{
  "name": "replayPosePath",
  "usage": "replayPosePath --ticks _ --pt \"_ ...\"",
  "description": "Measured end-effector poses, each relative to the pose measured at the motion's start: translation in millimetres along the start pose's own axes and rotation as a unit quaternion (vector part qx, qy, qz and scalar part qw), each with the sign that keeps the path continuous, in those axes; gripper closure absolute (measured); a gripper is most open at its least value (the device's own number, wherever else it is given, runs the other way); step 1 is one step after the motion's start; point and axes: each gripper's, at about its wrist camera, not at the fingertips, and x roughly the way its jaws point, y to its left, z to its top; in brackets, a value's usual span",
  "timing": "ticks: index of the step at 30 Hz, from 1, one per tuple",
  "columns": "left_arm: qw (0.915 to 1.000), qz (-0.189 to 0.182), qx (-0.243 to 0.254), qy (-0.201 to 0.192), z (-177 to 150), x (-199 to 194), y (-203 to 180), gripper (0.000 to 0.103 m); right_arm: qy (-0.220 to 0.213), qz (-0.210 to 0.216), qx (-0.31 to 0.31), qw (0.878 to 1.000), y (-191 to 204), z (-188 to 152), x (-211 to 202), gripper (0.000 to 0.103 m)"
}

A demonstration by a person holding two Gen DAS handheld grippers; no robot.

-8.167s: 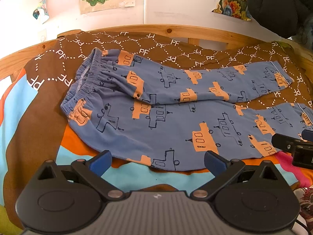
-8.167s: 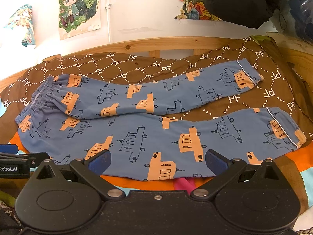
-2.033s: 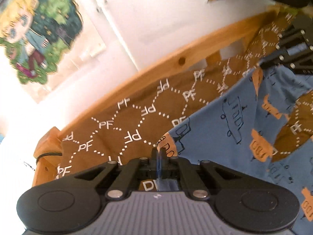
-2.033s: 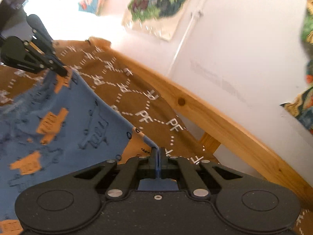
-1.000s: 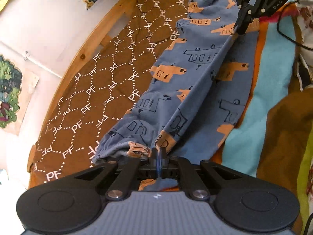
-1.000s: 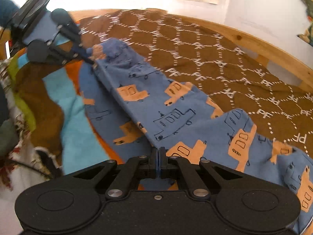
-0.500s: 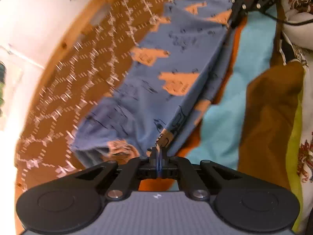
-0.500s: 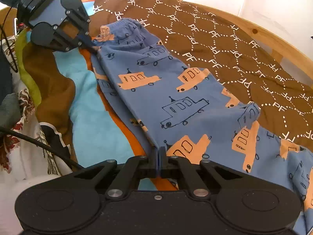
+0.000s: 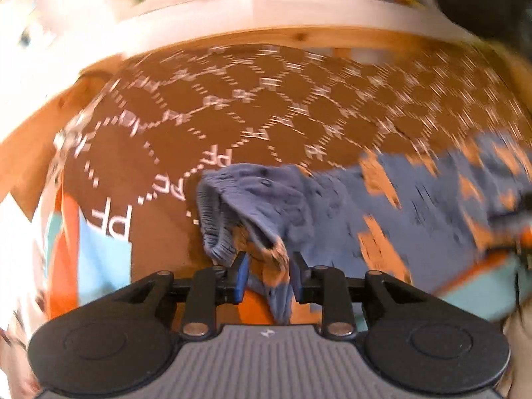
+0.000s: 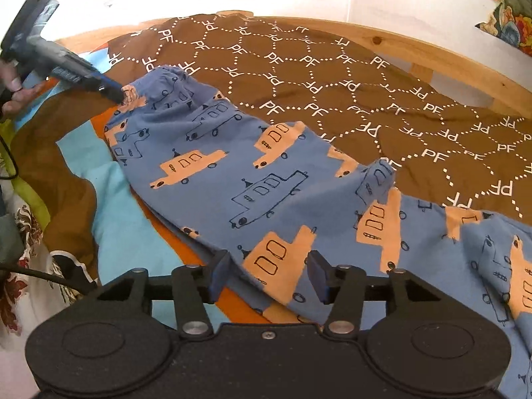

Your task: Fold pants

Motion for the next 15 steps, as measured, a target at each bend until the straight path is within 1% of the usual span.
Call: replayPosePath --ticks 1,2,3,4,5,7,8,9,12,14,15 --pt "0.9999 0.011 -0.011 0.004 2 7 -1 0.073 0.001 0.000 -0.002 1.000 1 0 2 0.049" --pt "0.9997 0.018 -0.016 0.007 3 11 -3 0.078 0.002 -0.001 -0.006 1.000 3 1 3 0.050" --pt "0.9996 0.019 -0.020 0.009 5 16 -5 0.090 0.002 0.000 -0.009 1.000 5 0 4 0.051" --pt "0.9996 0.017 -0.020 0.002 6 15 -8 0.093 0.002 0.002 -0.014 1.000 6 0 4 0.053" --pt "0.9996 0.024 -0.015 -0.008 7 13 -11 0.093 0.002 0.003 -0.020 1.000 9 -1 4 0.058" --pt "0.9979 0.055 0.004 -0.033 9 3 -15 0.093 -0.002 0.008 -0.034 0.999 13 -2 2 0.071" --pt "0.9967 0.072 0.007 -0.038 7 0 -15 0.094 -0.004 0.011 -0.039 0.999 14 -3 1 0.078" --pt "0.9951 0.092 0.007 -0.037 8 -1 -13 0.094 -0.002 0.016 -0.043 0.999 16 -4 1 0.079" --pt "0.9924 0.122 0.008 -0.013 4 10 -6 0.094 0.010 0.020 -0.046 0.999 19 -9 8 0.079" --pt "0.9908 0.133 0.020 -0.012 1 14 -12 0.091 0.011 0.024 -0.036 0.999 16 -8 9 0.079" --pt "0.9905 0.134 0.025 -0.015 1 12 -16 0.089 0.010 0.026 -0.030 0.999 14 -7 7 0.074"
